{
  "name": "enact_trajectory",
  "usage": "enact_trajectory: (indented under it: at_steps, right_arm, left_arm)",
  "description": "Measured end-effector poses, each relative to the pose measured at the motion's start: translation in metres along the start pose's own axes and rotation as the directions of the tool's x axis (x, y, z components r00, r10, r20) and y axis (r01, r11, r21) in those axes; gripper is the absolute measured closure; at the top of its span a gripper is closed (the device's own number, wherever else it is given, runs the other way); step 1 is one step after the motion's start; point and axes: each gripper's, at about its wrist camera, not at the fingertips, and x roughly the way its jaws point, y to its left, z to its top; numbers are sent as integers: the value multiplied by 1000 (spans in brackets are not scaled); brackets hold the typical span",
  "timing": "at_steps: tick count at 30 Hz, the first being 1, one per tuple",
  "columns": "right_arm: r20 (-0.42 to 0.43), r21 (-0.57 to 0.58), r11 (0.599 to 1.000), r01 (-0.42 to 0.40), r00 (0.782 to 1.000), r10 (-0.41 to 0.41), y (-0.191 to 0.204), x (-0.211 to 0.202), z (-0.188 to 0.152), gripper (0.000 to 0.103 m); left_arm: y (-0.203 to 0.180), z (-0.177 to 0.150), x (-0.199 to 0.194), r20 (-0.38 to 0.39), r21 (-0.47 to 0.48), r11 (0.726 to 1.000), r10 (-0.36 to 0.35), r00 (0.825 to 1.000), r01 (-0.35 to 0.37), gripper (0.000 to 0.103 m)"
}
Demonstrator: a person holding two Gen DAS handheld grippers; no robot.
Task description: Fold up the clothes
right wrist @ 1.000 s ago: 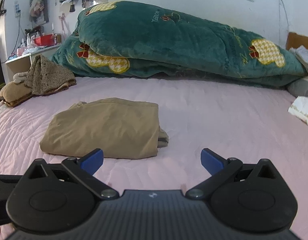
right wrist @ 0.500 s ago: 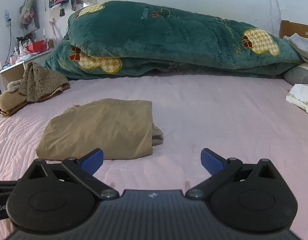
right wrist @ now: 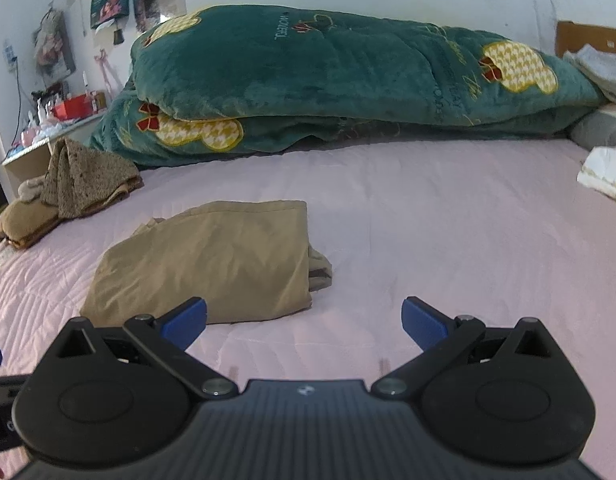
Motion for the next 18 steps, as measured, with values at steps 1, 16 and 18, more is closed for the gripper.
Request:
enact_trajectory:
  at_steps: [1, 16, 18]
  right_arm:
    - [0, 2, 1000, 3, 1000, -3, -1, 0, 0, 0]
    - [-28, -23, 1000, 16, 999, -16, 2, 7, -2, 0]
    - [-33, -26, 1000, 15, 999, -16, 3, 8, -1, 0]
  left_arm:
    - [0, -1, 0, 1, 0, 1000, 1, 1000, -1, 1]
    - [5, 0, 10, -30, -18, 999, -52, 998, 52, 0]
    - [6, 0, 10, -27, -14, 999, -46, 999, 46, 0]
